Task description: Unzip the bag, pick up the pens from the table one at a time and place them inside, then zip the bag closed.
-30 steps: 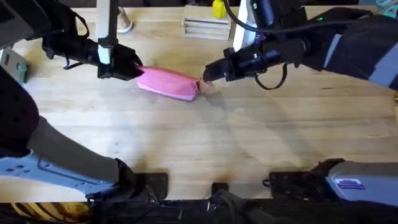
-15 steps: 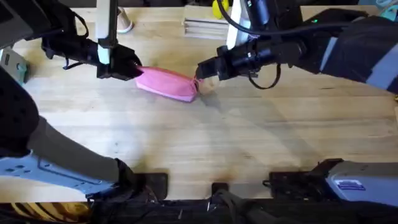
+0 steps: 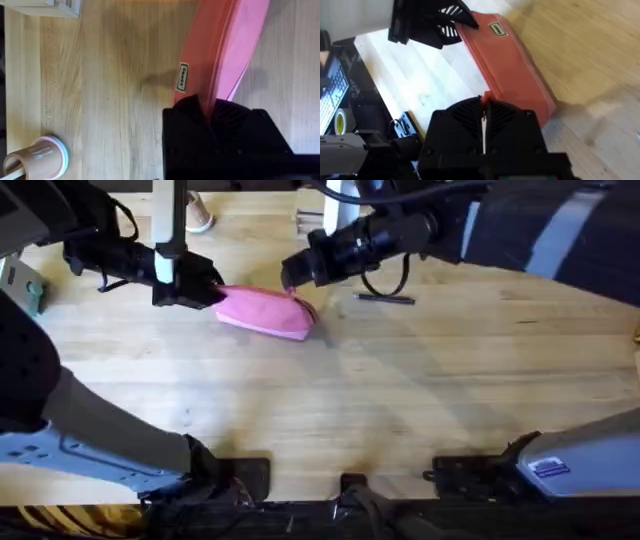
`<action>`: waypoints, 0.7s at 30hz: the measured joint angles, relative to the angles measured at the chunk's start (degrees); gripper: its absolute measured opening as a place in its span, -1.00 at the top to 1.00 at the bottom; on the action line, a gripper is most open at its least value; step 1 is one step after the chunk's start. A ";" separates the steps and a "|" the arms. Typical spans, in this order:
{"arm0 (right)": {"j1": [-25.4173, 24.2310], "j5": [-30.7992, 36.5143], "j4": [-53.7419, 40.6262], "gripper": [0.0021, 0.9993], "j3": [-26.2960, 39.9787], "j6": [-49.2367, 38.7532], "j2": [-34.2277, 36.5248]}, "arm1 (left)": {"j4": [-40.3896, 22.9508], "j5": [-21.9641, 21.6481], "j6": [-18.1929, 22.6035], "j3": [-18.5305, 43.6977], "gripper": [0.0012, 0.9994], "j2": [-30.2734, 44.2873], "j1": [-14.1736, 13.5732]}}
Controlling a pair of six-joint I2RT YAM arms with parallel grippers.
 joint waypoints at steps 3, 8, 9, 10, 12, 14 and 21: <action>0.76 0.00 0.00 0.94 4.15 0.02 3.39 | 0.15 -0.02 0.00 0.02 0.92 0.00 0.13; 2.08 -0.03 0.15 0.94 9.14 0.01 8.22 | 0.15 -0.19 -0.02 0.02 0.92 0.00 0.28; 2.39 -0.02 0.23 0.94 9.81 0.02 8.99 | 0.13 -0.22 0.00 0.02 0.92 0.00 0.28; 3.53 -0.04 1.40 0.94 11.73 0.01 11.26 | 0.09 -0.22 -0.02 0.02 0.92 0.00 0.27; 4.32 -0.04 3.81 0.94 12.48 0.02 12.59 | 0.09 -0.22 0.00 0.02 0.92 0.00 0.27; 5.10 -0.04 6.36 0.94 12.83 0.04 13.82 | 0.09 -0.22 -0.02 0.02 0.92 0.00 0.26; 7.32 -0.04 17.13 0.94 12.94 1.84 18.00 | 0.06 -0.22 -0.02 0.02 0.92 0.00 0.26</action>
